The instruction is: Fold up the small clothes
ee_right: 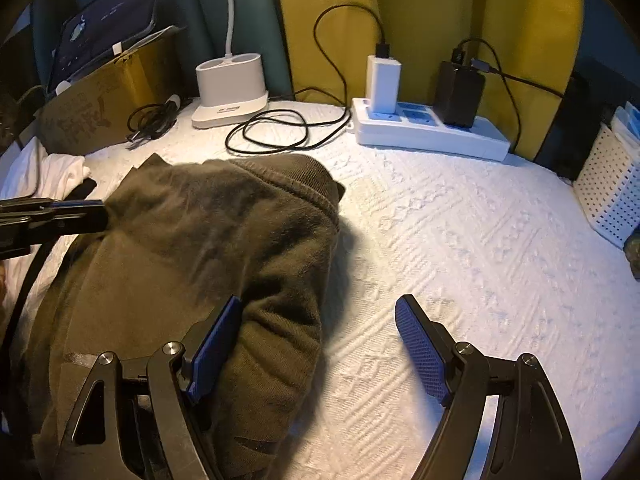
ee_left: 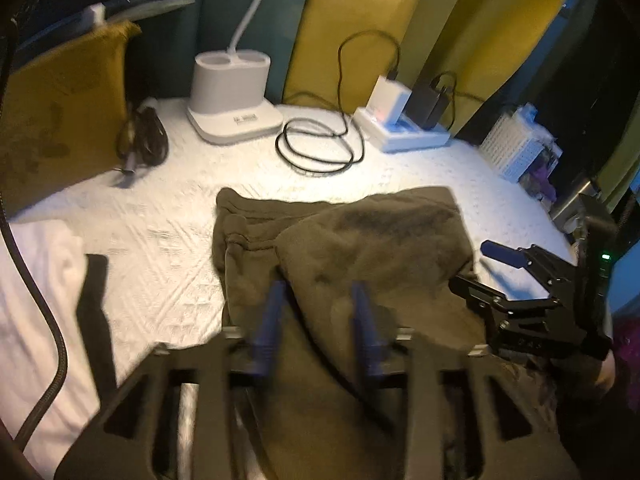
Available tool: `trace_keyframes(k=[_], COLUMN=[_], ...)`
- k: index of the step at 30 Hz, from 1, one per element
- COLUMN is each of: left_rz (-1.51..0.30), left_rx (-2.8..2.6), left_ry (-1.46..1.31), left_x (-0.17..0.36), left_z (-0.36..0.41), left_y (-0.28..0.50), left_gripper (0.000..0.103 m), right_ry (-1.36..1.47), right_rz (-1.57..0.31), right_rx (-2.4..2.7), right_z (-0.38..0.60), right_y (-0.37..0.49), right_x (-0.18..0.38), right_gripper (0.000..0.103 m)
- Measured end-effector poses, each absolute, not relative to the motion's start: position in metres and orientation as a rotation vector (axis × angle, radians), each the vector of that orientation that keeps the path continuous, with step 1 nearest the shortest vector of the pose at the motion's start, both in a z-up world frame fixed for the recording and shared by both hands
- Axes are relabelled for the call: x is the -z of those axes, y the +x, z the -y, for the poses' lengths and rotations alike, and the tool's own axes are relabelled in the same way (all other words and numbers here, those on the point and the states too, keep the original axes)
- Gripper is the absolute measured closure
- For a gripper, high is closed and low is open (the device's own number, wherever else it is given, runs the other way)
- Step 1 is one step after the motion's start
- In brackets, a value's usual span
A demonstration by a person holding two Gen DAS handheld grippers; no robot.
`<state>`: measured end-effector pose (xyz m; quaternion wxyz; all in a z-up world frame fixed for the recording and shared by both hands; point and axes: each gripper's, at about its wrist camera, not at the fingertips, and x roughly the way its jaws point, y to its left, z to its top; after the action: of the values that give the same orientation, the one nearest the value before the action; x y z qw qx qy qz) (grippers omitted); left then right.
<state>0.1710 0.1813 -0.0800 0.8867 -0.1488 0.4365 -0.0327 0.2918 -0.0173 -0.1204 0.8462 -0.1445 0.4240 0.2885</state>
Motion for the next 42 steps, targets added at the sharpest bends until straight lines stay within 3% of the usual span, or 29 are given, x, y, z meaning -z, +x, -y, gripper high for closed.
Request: trace_keyframes(k=[27,28,30,31,33,42], left_rz=[-0.967,-0.96,-0.947,-0.945,-0.927,-0.813], left_rx=[0.3,0.3,0.305,0.302,0.287,0.248], left_ry=[-0.203,-0.204,-0.202,-0.2,-0.173,-0.219], left_x=[0.102,0.103,0.104,0.104,0.101,0.058], left_z=[-0.073,-0.073,-0.073,-0.072,-0.069,-0.09], left_y=[0.057,0.056,0.052,0.051,0.045,0.009], left_gripper=[0.054,0.057,0.089,0.094,0.098,0.099], right_ry=[-0.28,-0.281,-0.287,-0.291,-0.295,-0.319], right_rz=[-0.792,-0.792,-0.789,-0.787,-0.785,-0.783], right_rx=[-0.582,-0.582,-0.585,-0.589,-0.595,-0.615], right_z=[0.088,0.089,0.091,0.091,0.092,0.088], right_y=[0.183,0.179,0.172,0.167,0.16,0.135], right_x=[0.085,0.085,0.084,0.084,0.084,0.083], right_gripper=[0.022,0.022,0.022,0.022,0.022,0.022])
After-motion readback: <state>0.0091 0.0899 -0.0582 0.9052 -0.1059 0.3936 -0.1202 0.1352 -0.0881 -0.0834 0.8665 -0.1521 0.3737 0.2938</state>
